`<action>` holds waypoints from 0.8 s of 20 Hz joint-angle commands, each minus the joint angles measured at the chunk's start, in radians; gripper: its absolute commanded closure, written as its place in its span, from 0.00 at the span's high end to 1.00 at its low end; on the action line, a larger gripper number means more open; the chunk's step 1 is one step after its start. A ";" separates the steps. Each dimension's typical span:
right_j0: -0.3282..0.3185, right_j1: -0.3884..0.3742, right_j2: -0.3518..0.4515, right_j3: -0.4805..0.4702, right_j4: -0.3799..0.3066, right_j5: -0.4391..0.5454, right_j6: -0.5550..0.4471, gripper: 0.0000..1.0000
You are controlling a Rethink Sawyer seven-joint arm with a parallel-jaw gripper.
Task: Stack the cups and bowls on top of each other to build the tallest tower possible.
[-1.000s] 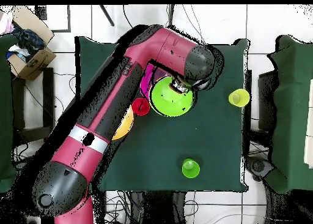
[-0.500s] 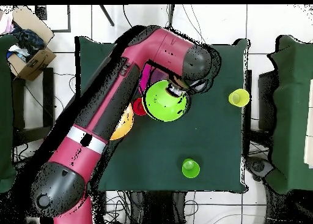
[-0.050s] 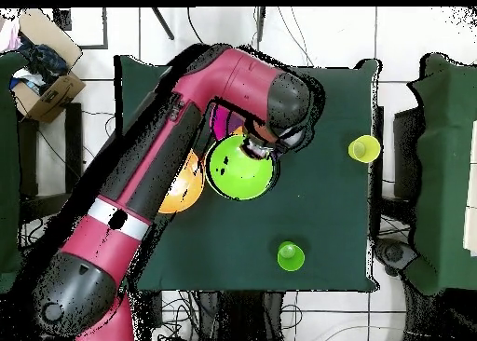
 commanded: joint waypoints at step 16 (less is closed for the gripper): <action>-0.054 -0.004 -0.041 -0.087 -0.031 0.055 0.009 0.00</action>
